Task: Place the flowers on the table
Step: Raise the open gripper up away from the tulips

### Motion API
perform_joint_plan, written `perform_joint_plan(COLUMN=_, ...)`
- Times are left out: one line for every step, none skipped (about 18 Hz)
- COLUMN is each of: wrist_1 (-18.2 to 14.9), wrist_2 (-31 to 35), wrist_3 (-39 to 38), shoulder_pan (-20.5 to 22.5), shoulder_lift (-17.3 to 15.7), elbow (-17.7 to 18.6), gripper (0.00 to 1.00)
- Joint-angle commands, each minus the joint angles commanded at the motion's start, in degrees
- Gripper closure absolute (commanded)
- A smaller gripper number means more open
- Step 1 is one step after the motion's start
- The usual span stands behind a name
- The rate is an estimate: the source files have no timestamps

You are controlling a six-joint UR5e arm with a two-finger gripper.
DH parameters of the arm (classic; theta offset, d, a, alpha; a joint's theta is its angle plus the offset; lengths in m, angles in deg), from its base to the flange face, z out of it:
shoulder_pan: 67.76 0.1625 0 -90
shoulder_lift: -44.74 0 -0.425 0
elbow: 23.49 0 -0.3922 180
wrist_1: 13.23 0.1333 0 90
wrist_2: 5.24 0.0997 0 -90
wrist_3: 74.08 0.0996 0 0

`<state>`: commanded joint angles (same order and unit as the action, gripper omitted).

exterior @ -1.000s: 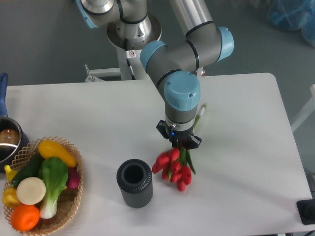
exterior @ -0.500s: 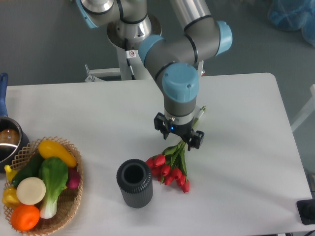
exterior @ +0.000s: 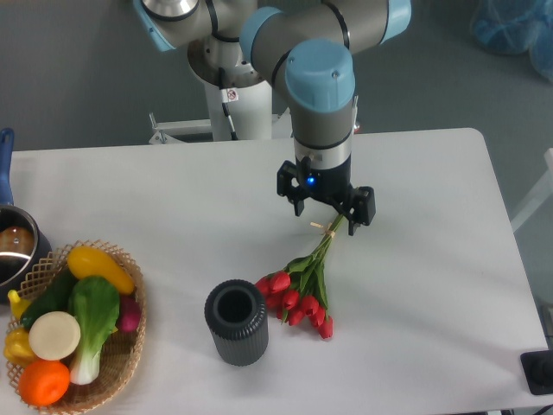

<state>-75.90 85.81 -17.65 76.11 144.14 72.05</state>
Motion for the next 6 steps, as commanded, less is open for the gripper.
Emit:
perform_joint_plan(wrist_1=0.00, wrist_2=0.00, wrist_3=0.00, shoulder_pan=0.18, shoulder_lift=-0.09, elbow=0.17, gripper=0.00)
perform_joint_plan(wrist_1=0.00, wrist_2=0.00, wrist_3=0.00, shoulder_pan=0.18, shoulder_lift=-0.18, elbow=0.18, gripper=0.00)
perform_joint_plan(wrist_1=0.00, wrist_2=0.09, wrist_3=0.00, shoulder_pan=0.18, shoulder_lift=-0.26, elbow=0.18, gripper=0.00)
perform_joint_plan(wrist_1=0.00, wrist_2=0.17, wrist_3=0.00, shoulder_pan=0.18, shoulder_lift=-0.27, elbow=0.18, gripper=0.00)
perform_joint_plan(wrist_1=-0.09, wrist_2=0.18, wrist_3=-0.09, shoulder_pan=0.18, shoulder_lift=-0.35, elbow=0.18, gripper=0.00)
perform_joint_plan(wrist_1=-0.09, wrist_2=0.26, wrist_3=-0.09, shoulder_pan=0.18, shoulder_lift=-0.35, elbow=0.18, gripper=0.00)
